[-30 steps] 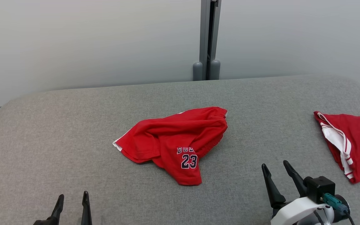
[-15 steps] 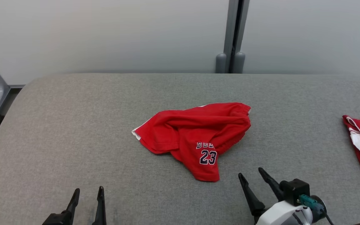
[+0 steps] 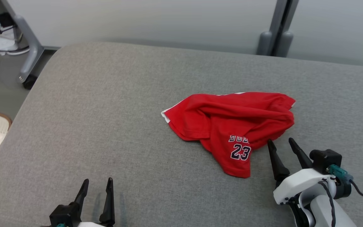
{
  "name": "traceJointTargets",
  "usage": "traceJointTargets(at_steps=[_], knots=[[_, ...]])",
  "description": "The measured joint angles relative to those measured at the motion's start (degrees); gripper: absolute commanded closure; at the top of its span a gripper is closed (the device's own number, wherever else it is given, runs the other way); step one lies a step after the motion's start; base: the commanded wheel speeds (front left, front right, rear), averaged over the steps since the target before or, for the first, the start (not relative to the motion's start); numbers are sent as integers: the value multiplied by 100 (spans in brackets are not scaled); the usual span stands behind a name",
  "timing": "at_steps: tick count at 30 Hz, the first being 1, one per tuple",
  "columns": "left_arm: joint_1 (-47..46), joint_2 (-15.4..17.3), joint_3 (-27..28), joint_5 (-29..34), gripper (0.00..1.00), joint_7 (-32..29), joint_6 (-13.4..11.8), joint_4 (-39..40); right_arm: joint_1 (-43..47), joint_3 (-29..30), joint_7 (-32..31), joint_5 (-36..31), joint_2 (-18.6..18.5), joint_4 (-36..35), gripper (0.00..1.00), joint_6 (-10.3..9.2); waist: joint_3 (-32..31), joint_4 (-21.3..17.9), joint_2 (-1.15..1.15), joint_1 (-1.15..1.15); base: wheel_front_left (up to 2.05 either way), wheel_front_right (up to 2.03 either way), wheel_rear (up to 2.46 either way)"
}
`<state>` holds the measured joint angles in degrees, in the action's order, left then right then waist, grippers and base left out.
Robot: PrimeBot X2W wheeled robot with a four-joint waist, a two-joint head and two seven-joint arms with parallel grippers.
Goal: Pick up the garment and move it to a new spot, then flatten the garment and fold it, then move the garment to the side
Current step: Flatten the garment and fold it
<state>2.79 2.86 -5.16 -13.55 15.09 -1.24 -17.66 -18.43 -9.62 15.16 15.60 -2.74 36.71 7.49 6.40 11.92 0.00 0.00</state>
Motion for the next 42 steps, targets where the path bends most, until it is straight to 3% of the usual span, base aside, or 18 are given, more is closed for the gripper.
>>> traceJointTargets(at_steps=[6, 10, 18, 19, 20, 21, 23, 30, 39, 42], knots=[[-126, -5, -74, -11, 0, 0, 9, 2, -267, 246, -1, 431, 7, 250, 0, 0, 271, 217, 0, 0, 0, 0, 0], [-208, -5, -122, -14, 0, 0, 9, 63, -338, 570, -1, 494, 0, -51, 0, 0, 387, 277, 0, 0, 0, 0, 0], [-339, -3, -187, -53, 0, 0, -2, 37, -519, 214, -1, 777, -65, -8, 0, 0, 525, 184, 0, 0, 0, 0, 0], [-375, -5, -211, -57, 0, 0, -2, 35, -581, 170, 0, 873, -65, 33, 11, 0, 547, 182, 0, 0, 0, 0, 0], [-402, -7, -230, -62, 0, 0, -3, 25, -638, 135, -1, 949, -64, 99, 55, 0, 568, 183, 0, 0, 0, 0, 0], [-426, -5, -253, -63, 0, 0, -3, 18, -688, 60, -1, 965, -93, 186, 66, 0, 587, 187, 0, 0, 0, 0, 0], [-457, -7, -283, -68, 0, 0, -3, 15, -775, -12, -1, 1077, -122, 378, 100, 0, 617, 206, 0, 0, 0, 0, 0], [-493, -3, -202, -94, 0, 0, -19, -71, -951, -109, -1, 1249, -197, 281, 100, 0, 564, 236, 0, 0, 0, 0, 0], [-289, -5, -185, -126, 0, 0, 24, -177, -1215, -76, -1, 1042, -256, -1217, 100, 0, 98, 81, 0, 0, 0, 0, 0], [-226, -5, -200, -147, 0, 0, 73, -194, -1421, -183, -1, 934, -288, -1396, 100, 0, -120, 17, 0, 0, 0, 0, 0]])
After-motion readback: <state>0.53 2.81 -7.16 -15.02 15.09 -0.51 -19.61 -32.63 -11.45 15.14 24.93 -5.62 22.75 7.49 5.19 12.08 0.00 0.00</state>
